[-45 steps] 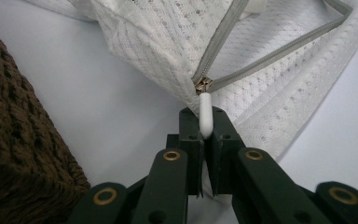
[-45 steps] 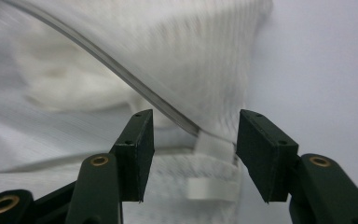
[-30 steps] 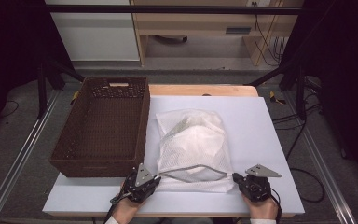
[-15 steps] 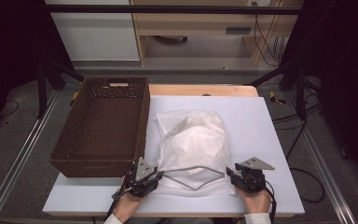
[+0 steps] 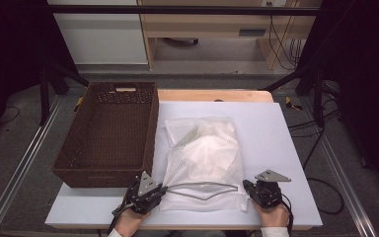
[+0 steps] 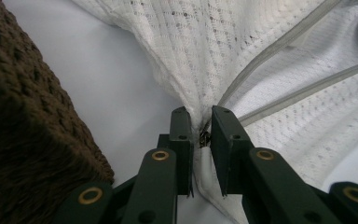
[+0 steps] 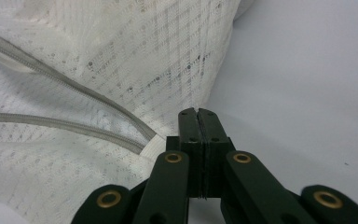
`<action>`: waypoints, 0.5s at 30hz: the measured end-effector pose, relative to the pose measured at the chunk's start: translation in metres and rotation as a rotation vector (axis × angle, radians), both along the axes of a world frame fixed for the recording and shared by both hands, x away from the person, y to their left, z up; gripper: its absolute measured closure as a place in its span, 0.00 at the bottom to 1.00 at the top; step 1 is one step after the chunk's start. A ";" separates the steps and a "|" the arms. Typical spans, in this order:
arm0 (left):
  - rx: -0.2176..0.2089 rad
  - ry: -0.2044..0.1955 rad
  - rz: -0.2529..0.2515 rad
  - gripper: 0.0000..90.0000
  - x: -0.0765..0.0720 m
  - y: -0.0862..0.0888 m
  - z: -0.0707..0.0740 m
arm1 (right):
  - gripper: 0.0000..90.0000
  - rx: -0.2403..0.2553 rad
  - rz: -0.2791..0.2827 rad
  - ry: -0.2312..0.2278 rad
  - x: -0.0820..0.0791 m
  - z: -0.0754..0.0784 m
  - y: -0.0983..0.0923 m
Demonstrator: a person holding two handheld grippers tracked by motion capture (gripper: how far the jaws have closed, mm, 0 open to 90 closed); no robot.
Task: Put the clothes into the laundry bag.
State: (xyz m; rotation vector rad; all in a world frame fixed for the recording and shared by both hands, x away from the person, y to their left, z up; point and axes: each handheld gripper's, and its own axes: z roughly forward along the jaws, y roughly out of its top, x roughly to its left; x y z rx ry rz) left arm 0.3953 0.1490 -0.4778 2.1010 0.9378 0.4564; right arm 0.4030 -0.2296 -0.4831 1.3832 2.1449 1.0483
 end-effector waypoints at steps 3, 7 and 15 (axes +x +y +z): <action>-0.029 -0.028 -0.018 0.82 -0.001 -0.001 0.003 | 0.92 0.020 0.011 -0.018 0.000 -0.001 -0.002; -0.088 -0.079 -0.017 0.59 -0.003 0.002 0.011 | 0.67 0.061 -0.012 -0.080 -0.001 0.003 -0.005; -0.076 -0.100 -0.007 0.44 -0.004 -0.007 0.014 | 0.60 0.132 0.073 -0.193 -0.014 0.023 0.009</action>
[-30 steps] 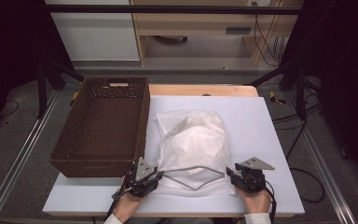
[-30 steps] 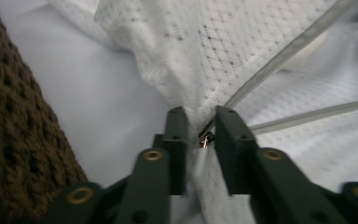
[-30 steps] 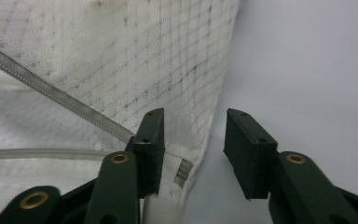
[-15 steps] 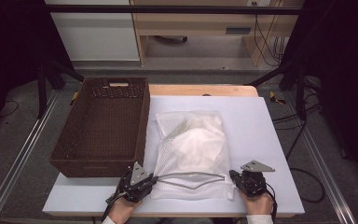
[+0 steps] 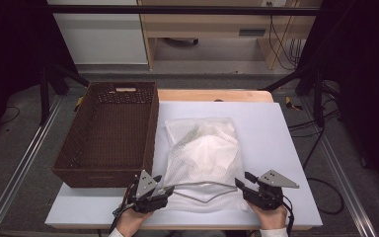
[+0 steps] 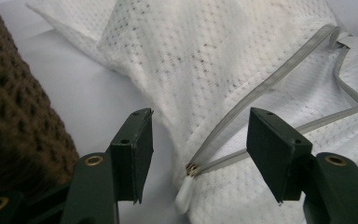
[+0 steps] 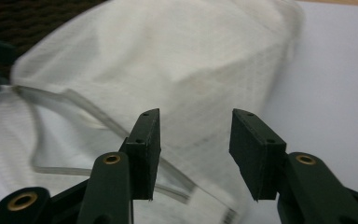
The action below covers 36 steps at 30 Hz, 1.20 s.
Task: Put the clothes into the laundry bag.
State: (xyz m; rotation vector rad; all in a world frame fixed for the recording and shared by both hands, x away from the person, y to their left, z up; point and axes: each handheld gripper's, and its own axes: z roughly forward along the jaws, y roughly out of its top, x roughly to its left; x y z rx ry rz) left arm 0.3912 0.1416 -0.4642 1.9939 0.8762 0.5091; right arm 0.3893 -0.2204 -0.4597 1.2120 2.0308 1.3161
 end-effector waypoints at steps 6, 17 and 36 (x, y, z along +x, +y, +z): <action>0.035 -0.043 -0.101 0.42 -0.001 -0.035 0.009 | 0.73 -0.006 0.129 0.027 -0.005 0.007 0.035; 0.213 -0.031 -0.056 0.71 0.025 -0.070 -0.021 | 1.00 -0.149 0.211 0.130 0.006 -0.016 0.080; 0.200 0.022 -0.086 0.99 0.024 -0.055 -0.021 | 1.00 -0.281 -0.002 0.068 0.066 -0.029 0.107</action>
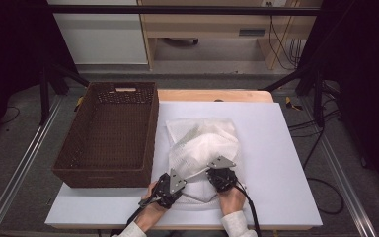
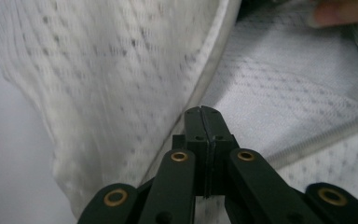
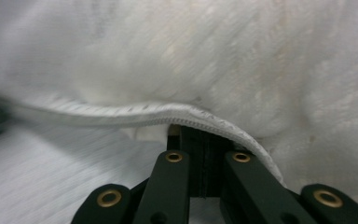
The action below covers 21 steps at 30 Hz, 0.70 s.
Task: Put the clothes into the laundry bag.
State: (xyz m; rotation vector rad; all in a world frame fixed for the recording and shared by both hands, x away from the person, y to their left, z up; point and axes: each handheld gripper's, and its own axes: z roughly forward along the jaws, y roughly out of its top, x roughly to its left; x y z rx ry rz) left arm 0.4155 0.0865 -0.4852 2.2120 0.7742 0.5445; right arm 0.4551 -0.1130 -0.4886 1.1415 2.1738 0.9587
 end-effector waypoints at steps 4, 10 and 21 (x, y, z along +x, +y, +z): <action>-0.007 0.013 -0.001 0.99 0.001 0.001 0.001 | 1.00 -0.048 -0.110 -0.033 0.010 -0.001 -0.001; -0.034 -0.004 0.007 0.95 -0.001 0.000 0.005 | 0.81 0.059 0.024 0.024 -0.013 0.011 -0.019; -0.059 -0.044 0.020 0.67 -0.003 -0.003 0.016 | 0.67 0.053 -0.038 -0.027 -0.020 0.025 -0.048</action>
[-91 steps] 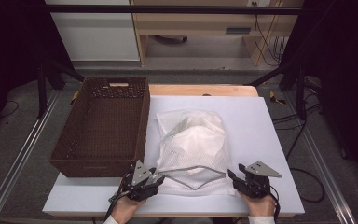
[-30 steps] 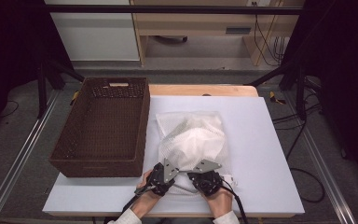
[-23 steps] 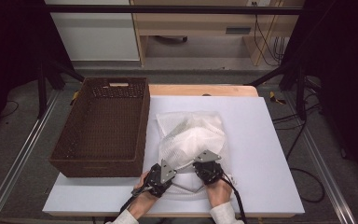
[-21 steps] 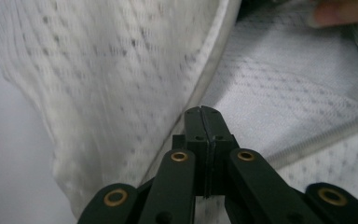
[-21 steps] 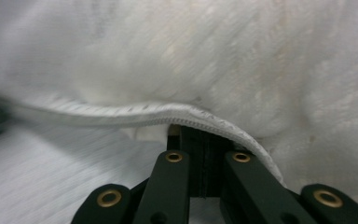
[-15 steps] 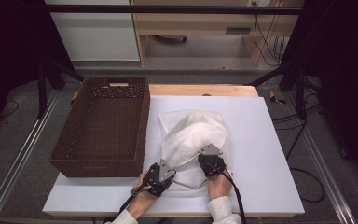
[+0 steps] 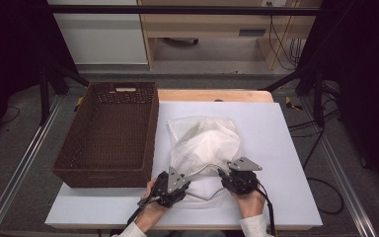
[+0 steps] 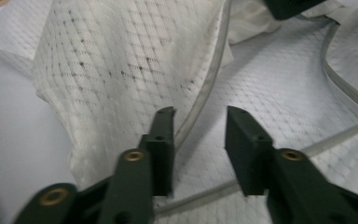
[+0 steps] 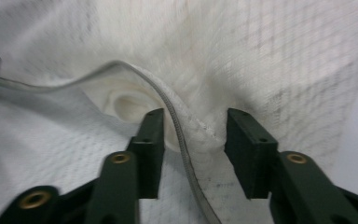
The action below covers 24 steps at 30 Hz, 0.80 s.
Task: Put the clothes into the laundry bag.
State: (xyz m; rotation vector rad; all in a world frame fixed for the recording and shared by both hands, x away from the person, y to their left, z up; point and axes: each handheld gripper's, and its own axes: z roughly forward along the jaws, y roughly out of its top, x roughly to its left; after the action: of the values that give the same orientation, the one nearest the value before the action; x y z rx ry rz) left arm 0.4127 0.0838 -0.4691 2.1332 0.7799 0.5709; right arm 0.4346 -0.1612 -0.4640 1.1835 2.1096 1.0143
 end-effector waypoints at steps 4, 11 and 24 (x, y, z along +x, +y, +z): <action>-0.005 0.013 0.017 0.55 0.007 -0.007 0.002 | 0.99 -0.030 0.001 0.016 0.003 -0.003 0.004; 0.069 -0.035 0.038 0.45 0.014 -0.033 0.003 | 0.99 0.049 0.114 -0.082 -0.033 0.028 -0.003; -0.066 -0.043 0.038 0.97 0.003 -0.011 0.024 | 0.81 0.097 0.194 -0.056 -0.052 0.022 -0.004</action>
State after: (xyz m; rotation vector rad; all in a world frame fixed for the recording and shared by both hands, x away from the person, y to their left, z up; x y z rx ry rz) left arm 0.4152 0.0731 -0.4452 2.0435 0.8064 0.6011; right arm 0.3822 -0.1654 -0.4418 0.9961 2.1848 1.2345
